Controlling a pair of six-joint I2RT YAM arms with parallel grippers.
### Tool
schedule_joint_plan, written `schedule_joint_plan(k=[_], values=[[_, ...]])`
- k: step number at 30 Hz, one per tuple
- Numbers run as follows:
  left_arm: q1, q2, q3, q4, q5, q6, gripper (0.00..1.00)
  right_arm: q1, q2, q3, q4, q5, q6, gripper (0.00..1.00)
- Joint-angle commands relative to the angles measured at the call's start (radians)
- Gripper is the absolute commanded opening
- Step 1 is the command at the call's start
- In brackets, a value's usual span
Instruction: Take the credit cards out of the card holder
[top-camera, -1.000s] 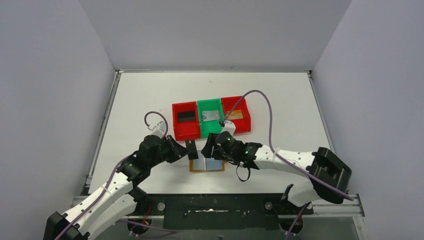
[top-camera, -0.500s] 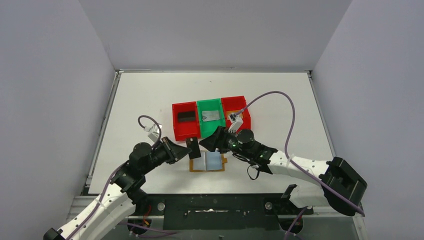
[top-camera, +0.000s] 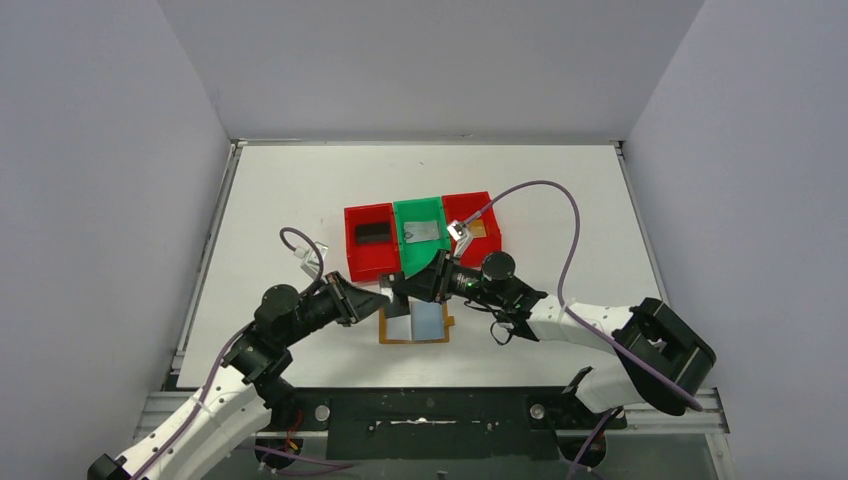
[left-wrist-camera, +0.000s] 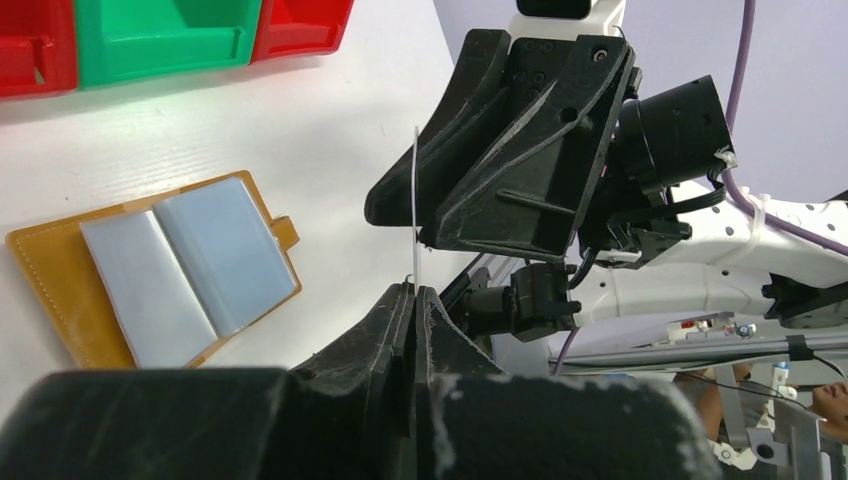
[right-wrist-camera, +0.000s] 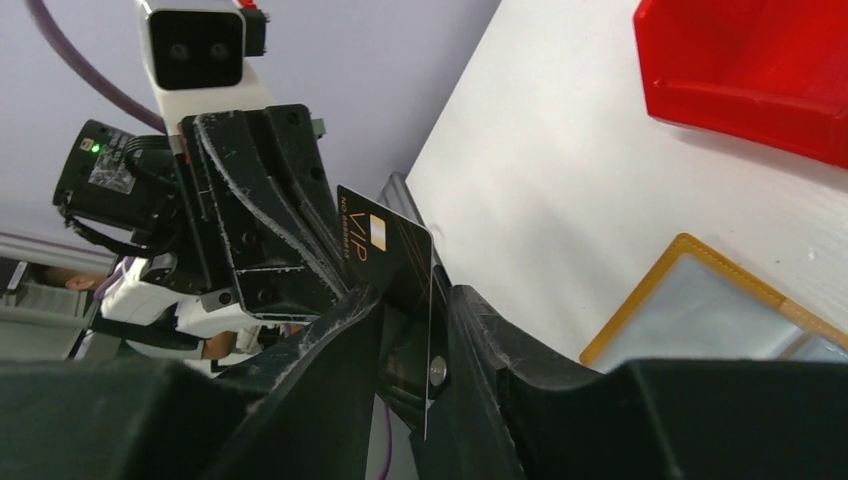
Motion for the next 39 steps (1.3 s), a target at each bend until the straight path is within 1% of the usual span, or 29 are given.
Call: schedule_joint_plan(k=[1,4,7,9,12,14,15,17,19,22,26,27,28,29,32,35,37,39], values=[[0.005,-0.006,0.002,0.093,0.032,0.004,0.0,-0.009,-0.001,-0.009,0.165,-0.083,0.032,0.28],[0.005,-0.003,-0.003,0.094,0.027,0.009,0.0,-0.018,0.013,-0.022,0.23,-0.12,0.06,0.21],[0.006,0.002,-0.001,0.083,0.02,0.013,0.0,-0.031,0.012,-0.039,0.254,-0.122,0.073,0.15],[0.006,0.001,-0.004,0.082,0.014,0.01,0.0,-0.036,0.011,-0.041,0.256,-0.13,0.076,0.12],[0.006,-0.001,-0.006,0.084,0.0,0.008,0.0,-0.036,0.01,-0.028,0.237,-0.148,0.064,0.04],[0.006,0.001,-0.002,0.075,-0.013,0.009,0.0,-0.037,0.003,-0.031,0.227,-0.146,0.058,0.03],[0.007,0.002,0.002,0.065,-0.019,0.011,0.04,-0.039,-0.005,-0.035,0.223,-0.141,0.054,0.01],[0.006,0.003,0.015,0.034,-0.031,0.022,0.17,-0.043,-0.019,-0.043,0.205,-0.126,0.048,0.0],[0.007,0.005,0.03,-0.005,-0.05,0.034,0.36,-0.046,-0.034,-0.047,0.181,-0.11,0.036,0.0],[0.006,0.009,0.066,-0.075,-0.084,0.071,0.52,-0.047,-0.061,-0.046,0.115,-0.068,0.007,0.0],[0.006,0.02,0.13,-0.208,-0.162,0.127,0.61,-0.047,-0.099,-0.032,-0.017,0.01,-0.05,0.0],[0.006,0.021,0.149,-0.248,-0.183,0.144,0.64,-0.045,-0.11,-0.023,-0.066,0.037,-0.071,0.0],[0.008,0.026,0.166,-0.286,-0.204,0.164,0.71,-0.043,-0.12,-0.013,-0.113,0.067,-0.091,0.0],[0.008,0.035,0.19,-0.329,-0.242,0.183,0.74,-0.039,-0.129,-0.003,-0.159,0.094,-0.114,0.0],[0.008,0.08,0.274,-0.496,-0.377,0.216,0.79,-0.023,-0.158,0.033,-0.271,0.176,-0.184,0.0],[0.014,0.105,0.337,-0.557,-0.469,0.256,0.89,0.002,-0.18,0.082,-0.394,0.277,-0.26,0.0],[0.033,0.133,0.385,-0.588,-0.502,0.288,0.91,0.016,-0.185,0.108,-0.447,0.328,-0.299,0.0],[0.07,0.18,0.435,-0.648,-0.545,0.322,0.91,0.028,-0.187,0.125,-0.464,0.355,-0.331,0.0]])
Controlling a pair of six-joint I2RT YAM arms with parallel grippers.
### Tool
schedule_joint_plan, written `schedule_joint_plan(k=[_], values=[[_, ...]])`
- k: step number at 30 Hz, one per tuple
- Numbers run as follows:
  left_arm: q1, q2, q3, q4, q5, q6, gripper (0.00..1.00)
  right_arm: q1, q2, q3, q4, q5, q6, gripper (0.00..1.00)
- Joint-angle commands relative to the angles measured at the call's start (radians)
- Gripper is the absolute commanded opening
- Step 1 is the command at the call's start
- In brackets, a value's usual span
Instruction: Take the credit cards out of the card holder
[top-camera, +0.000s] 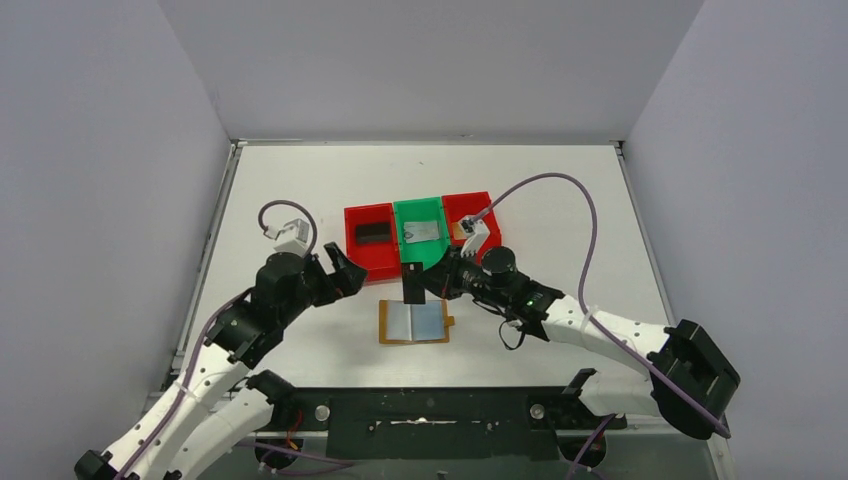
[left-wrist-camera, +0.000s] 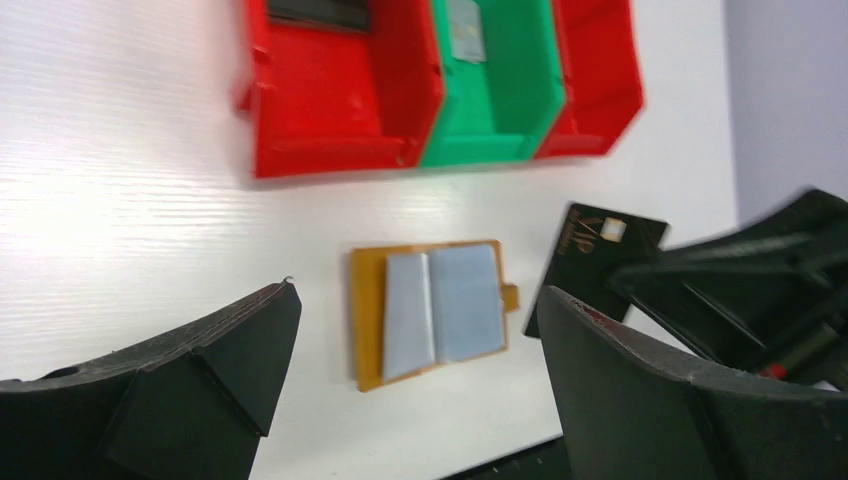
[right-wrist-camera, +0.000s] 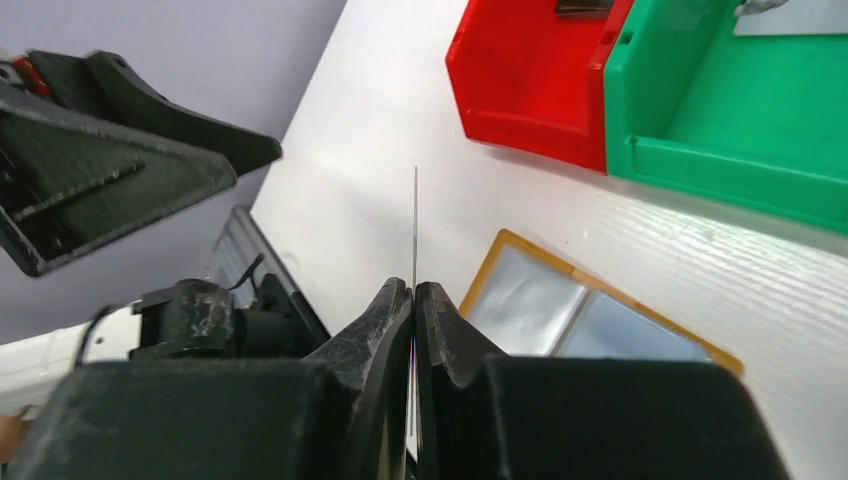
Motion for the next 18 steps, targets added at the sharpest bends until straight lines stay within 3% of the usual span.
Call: schedule_joint_plan(k=[1,5,9,15,18], values=[[0.076,0.077,0.139,-0.159,-0.165,0.11,0.91,0.035,-0.041,0.087,-0.104,0.156,-0.137,0.0],[0.297,0.14,0.198,-0.222,-0.129,0.181,0.92,0.097,-0.041,0.131,-0.15,0.265,-0.237,0.0],[0.473,0.117,0.18,-0.17,-0.066,0.19,0.92,0.147,-0.016,0.203,-0.219,0.342,-0.411,0.0],[0.517,0.023,0.091,-0.1,-0.229,0.229,0.92,0.155,0.078,0.319,-0.263,0.339,-0.668,0.01],[0.517,0.003,0.072,-0.069,-0.187,0.208,0.92,0.161,0.158,0.4,-0.266,0.338,-0.798,0.01]])
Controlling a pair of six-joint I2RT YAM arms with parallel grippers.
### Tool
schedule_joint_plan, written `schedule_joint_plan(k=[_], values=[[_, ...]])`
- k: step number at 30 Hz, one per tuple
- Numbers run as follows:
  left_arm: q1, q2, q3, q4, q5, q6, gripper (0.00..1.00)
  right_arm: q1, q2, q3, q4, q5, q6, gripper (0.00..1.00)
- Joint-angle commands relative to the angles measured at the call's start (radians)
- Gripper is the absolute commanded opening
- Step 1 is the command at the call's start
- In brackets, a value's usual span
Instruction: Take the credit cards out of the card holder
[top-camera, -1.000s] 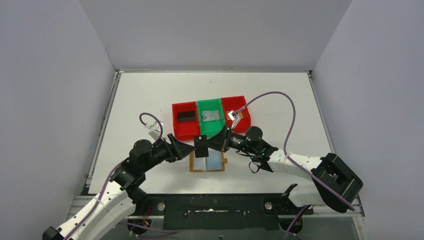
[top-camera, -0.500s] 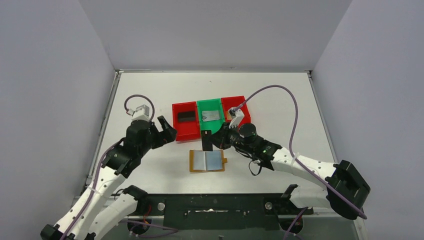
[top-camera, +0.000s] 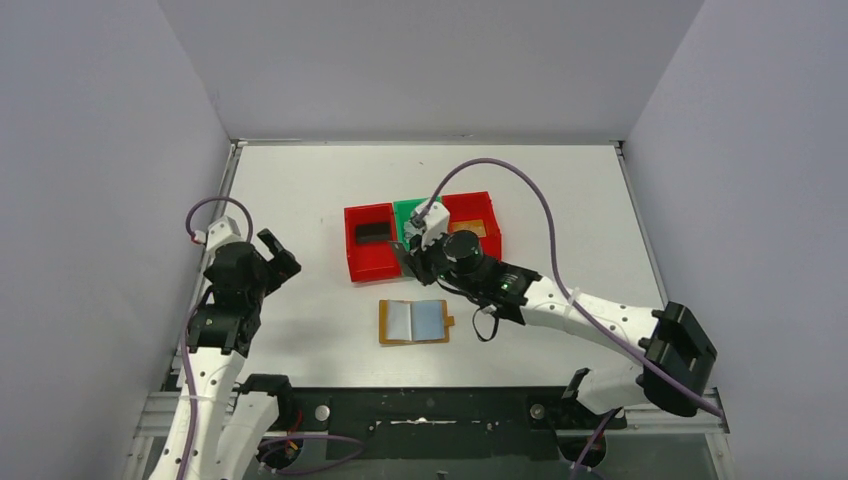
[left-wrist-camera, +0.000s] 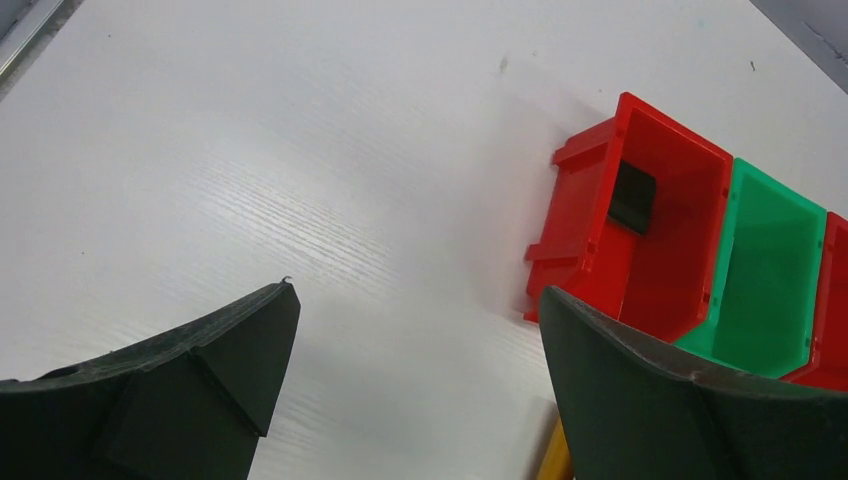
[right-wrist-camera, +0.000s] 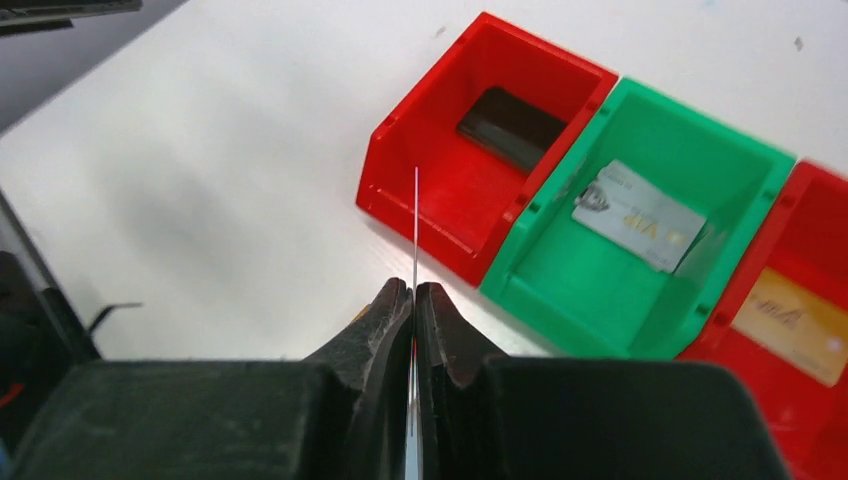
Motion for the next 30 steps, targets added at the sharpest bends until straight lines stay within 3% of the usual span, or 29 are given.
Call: schedule_joint_plan(k=[1,15,30], values=[[0.007,-0.031,-0.025,0.106,0.003,0.01,0.92,0.011,0.11,0.134,0.002,0.029,-0.293,0.01],[0.006,-0.077,-0.024,0.083,-0.017,0.015,0.93,0.021,0.515,0.516,-0.102,0.068,-0.78,0.0],[0.007,-0.103,-0.005,0.031,-0.127,-0.022,0.93,-0.01,0.778,0.735,-0.135,0.137,-1.039,0.0]])
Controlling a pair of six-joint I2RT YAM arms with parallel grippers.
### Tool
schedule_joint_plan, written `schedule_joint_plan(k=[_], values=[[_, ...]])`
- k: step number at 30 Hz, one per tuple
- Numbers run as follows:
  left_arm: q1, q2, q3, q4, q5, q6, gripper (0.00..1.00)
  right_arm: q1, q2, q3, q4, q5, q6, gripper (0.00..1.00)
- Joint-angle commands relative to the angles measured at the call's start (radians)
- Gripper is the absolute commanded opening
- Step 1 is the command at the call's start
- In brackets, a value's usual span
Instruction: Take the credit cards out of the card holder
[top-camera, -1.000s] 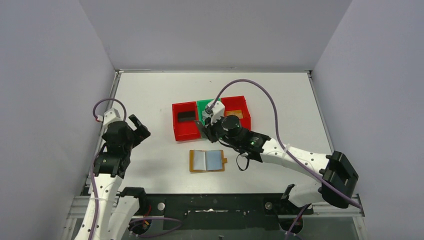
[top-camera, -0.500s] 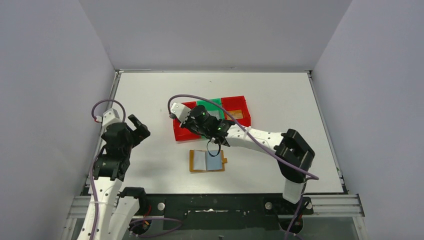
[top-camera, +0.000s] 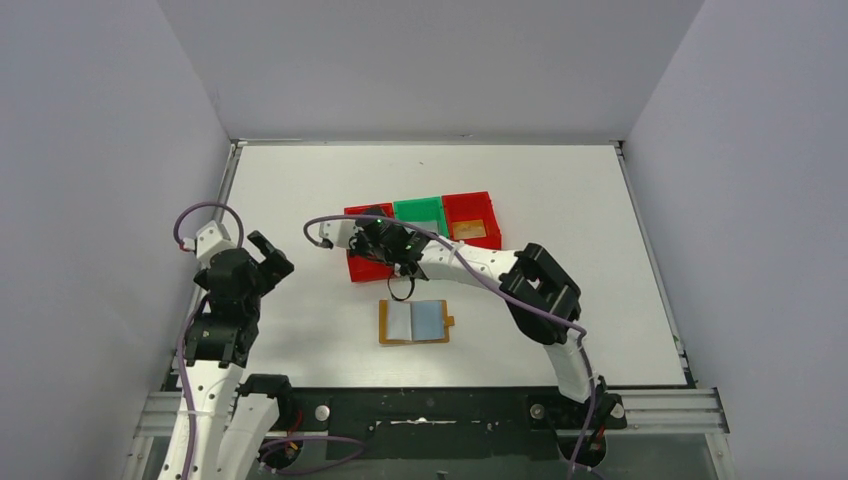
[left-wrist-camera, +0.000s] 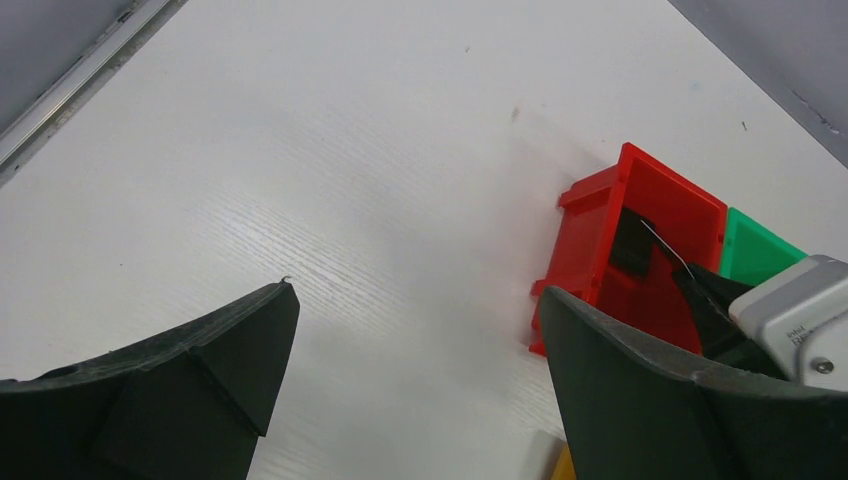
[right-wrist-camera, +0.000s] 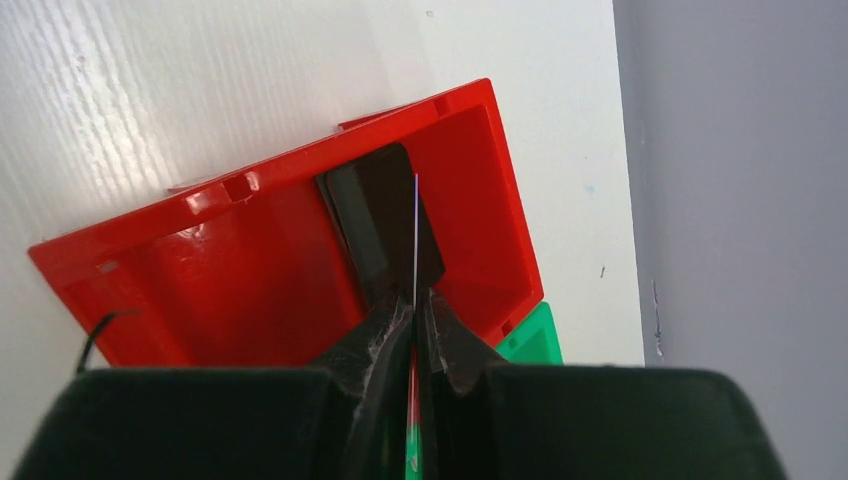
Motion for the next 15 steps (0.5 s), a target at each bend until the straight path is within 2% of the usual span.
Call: schedule_joint_plan(k=[1,15], values=[[0.007,-0.018,0.024,0.006,-0.056,-0.02,0.93,-0.016,0.04,0.08,0.014,0.046,-0.113,0.0],[0.008,-0.029,0.035,-0.022,-0.113,-0.044,0.94,-0.056,0.21,0.219,0.003,0.067,-0.144,0.07]])
